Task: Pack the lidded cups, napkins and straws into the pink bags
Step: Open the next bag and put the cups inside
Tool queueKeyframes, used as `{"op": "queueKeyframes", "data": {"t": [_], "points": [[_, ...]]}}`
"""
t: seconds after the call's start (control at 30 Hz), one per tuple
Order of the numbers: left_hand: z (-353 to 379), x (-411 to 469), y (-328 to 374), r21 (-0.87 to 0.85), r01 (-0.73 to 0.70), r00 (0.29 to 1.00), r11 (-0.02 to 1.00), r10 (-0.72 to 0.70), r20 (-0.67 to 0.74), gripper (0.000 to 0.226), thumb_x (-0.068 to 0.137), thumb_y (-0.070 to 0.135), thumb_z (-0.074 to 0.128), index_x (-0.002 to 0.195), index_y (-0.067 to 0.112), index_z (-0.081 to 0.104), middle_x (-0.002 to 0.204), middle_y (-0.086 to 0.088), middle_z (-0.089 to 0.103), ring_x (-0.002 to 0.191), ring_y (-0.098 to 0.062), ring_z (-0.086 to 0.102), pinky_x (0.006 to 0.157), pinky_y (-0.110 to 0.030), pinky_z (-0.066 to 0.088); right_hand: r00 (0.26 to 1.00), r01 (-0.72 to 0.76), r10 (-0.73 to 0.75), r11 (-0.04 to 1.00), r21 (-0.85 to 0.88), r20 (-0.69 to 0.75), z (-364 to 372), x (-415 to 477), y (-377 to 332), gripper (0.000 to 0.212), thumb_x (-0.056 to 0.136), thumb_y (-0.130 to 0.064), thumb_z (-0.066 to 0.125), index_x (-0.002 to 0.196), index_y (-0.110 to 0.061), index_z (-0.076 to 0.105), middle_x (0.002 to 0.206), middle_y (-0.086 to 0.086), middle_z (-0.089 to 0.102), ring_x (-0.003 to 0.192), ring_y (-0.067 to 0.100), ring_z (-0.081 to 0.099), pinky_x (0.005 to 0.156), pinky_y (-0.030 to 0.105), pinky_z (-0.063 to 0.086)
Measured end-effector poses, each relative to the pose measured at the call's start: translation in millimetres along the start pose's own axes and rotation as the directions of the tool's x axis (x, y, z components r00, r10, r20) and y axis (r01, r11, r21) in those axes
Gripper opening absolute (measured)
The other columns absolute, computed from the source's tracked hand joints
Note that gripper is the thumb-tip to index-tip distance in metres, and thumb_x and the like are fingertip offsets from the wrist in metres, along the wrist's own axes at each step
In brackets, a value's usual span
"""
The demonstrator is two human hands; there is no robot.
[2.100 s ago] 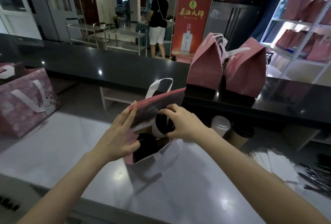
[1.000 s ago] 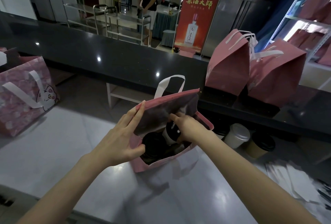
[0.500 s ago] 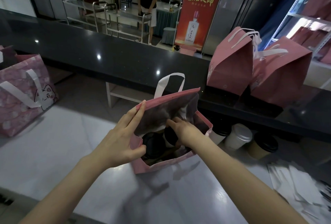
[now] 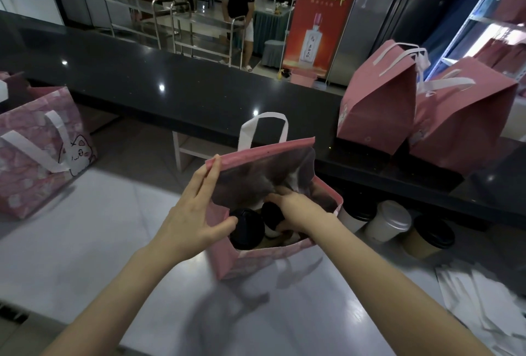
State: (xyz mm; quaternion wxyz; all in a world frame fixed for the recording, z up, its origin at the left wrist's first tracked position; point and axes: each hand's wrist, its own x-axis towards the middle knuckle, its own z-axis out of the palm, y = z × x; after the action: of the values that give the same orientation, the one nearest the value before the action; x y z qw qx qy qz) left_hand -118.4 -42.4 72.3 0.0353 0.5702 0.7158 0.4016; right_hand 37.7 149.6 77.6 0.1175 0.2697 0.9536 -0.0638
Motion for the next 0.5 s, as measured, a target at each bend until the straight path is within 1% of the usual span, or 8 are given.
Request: {"op": "queueKeyframes", "data": {"t": [0.07, 0.13, 0.17, 0.23, 0.3, 0.33, 0.4, 0.5], "points": [[0, 4, -2, -0.003, 0.044, 0.998, 0.999, -0.044, -0.038, 0.099, 0.072, 0.062, 0.054, 0.150, 0.048, -0.004, 0.153, 0.023, 0.006, 0.125, -0.015, 0.046, 0.085, -0.034, 0.054, 0.995, 0.028, -0.022, 0.998, 0.063, -0.097, -12, -13, -2, 0.058, 0.083, -0.030, 0.070, 0.136, -0.027, 0.047, 0.146, 0.001, 0.037, 0.124, 0.027, 0.048, 0.100, 0.040, 0.045], [1, 7, -3, 0.006, 0.082, 0.995, 0.997, -0.082, -0.061, 0.097, 0.074, 0.063, 0.054, 0.150, 0.047, -0.004, 0.154, 0.019, 0.009, 0.129, -0.018, 0.044, 0.089, -0.039, 0.053, 0.979, 0.080, -0.054, 0.989, 0.126, -0.196, -27, -30, -6, 0.038, 0.089, -0.040, 0.061, 0.124, -0.026, 0.059, 0.135, -0.003, 0.048, 0.115, 0.018, 0.054, 0.095, 0.035, 0.047], [2, 9, -4, 0.011, 0.101, 0.992, 0.995, -0.100, -0.070, 0.096, 0.075, 0.064, 0.054, 0.150, 0.047, -0.005, 0.154, 0.017, 0.009, 0.130, -0.020, 0.043, 0.090, -0.041, 0.052, 0.972, 0.101, -0.062, 0.982, 0.162, -0.227, -34, -41, -8, 0.034, 0.090, -0.046, 0.056, 0.117, -0.027, 0.063, 0.127, -0.006, 0.052, 0.109, 0.013, 0.056, 0.092, 0.032, 0.049], [3, 11, -4, 0.015, 0.135, 0.988, 0.991, -0.134, -0.079, 0.095, 0.079, 0.067, 0.054, 0.149, 0.047, -0.007, 0.155, 0.013, 0.010, 0.132, -0.024, 0.042, 0.093, -0.044, 0.050, 0.969, 0.131, -0.074, 0.962, 0.238, -0.236, -44, -65, -12, 0.040, 0.087, -0.061, 0.047, 0.109, -0.033, 0.066, 0.112, -0.013, 0.058, 0.099, 0.004, 0.056, 0.086, 0.027, 0.049], [3, 11, -4, 0.017, 0.157, 0.985, 0.987, -0.155, -0.080, 0.096, 0.078, 0.074, 0.048, 0.150, 0.046, -0.008, 0.156, 0.011, 0.010, 0.134, -0.027, 0.040, 0.096, -0.045, 0.048, 0.968, 0.170, -0.122, 0.962, 0.215, -0.218, -45, -86, -15, 0.045, 0.083, -0.068, 0.047, 0.110, -0.037, 0.064, 0.108, -0.017, 0.060, 0.098, 0.000, 0.053, 0.086, 0.023, 0.045], [3, 10, -4, 0.018, 0.164, 0.984, 0.986, -0.162, -0.078, 0.097, 0.074, 0.078, 0.043, 0.150, 0.045, -0.008, 0.156, 0.011, 0.010, 0.134, -0.027, 0.040, 0.096, -0.045, 0.048, 0.966, 0.177, -0.142, 0.972, 0.155, -0.217, -43, -93, -16, 0.043, 0.083, -0.066, 0.051, 0.112, -0.036, 0.064, 0.108, -0.016, 0.061, 0.099, 0.001, 0.052, 0.089, 0.022, 0.042], [2, 8, -3, 0.010, 0.167, 0.984, 0.986, -0.165, -0.066, 0.099, 0.070, 0.082, 0.037, 0.150, 0.045, -0.008, 0.156, 0.010, 0.011, 0.134, -0.026, 0.040, 0.095, -0.044, 0.048, 0.955, 0.165, -0.150, 0.985, 0.040, -0.258, -37, -102, -16, 0.032, 0.086, -0.050, 0.060, 0.114, -0.034, 0.065, 0.108, -0.012, 0.063, 0.102, 0.007, 0.050, 0.095, 0.024, 0.035], [0, 2, -3, -0.002, 0.144, 0.988, 0.990, -0.144, -0.055, 0.096, 0.074, 0.083, 0.042, 0.147, 0.051, -0.011, 0.156, 0.008, 0.015, 0.130, -0.025, 0.044, 0.090, -0.043, 0.051, 0.902, 0.130, -0.125, 0.991, -0.015, -0.413, -28, -108, -16, 0.015, 0.089, -0.023, 0.065, 0.103, -0.024, 0.072, 0.098, -0.005, 0.067, 0.097, 0.016, 0.056, 0.095, 0.032, 0.038]]}}
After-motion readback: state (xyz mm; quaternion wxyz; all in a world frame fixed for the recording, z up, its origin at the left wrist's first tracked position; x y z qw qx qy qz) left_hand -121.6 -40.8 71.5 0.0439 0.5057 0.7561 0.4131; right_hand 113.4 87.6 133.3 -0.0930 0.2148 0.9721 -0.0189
